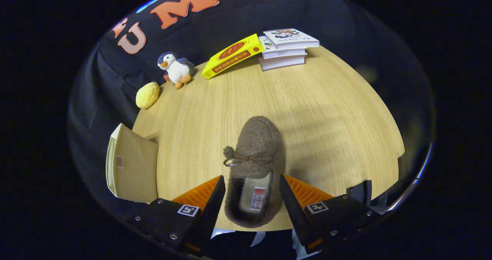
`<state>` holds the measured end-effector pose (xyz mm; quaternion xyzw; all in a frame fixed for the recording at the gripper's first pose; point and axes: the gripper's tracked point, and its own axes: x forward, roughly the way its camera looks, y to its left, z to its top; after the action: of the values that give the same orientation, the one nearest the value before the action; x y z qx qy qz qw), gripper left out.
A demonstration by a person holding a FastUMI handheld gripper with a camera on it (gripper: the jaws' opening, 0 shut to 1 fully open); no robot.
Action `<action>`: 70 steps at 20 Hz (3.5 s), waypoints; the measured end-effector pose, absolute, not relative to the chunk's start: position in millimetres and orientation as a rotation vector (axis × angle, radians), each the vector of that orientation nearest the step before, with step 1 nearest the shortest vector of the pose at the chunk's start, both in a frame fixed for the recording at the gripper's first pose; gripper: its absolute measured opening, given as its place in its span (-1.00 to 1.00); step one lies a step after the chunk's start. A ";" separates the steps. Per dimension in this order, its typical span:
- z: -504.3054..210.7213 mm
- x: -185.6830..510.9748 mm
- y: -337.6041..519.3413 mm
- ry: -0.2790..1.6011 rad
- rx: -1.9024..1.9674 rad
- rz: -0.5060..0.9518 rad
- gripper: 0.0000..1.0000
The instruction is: Open the storage box then place both shoes into the box .Put the left shoe in first, then the right shoe, with the right side of both shoes facing outward in a uniform manner.
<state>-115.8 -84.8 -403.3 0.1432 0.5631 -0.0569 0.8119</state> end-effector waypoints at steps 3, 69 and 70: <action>-425.0 -122.2 -95.1 1.237 0.242 -0.107 0.52; -360.1 -31.5 308.0 1.166 0.106 0.148 -0.87; -358.5 -30.7 311.2 1.161 0.120 0.158 -0.84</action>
<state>-30.7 311.2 -358.5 0.0565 0.5476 0.0744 0.8315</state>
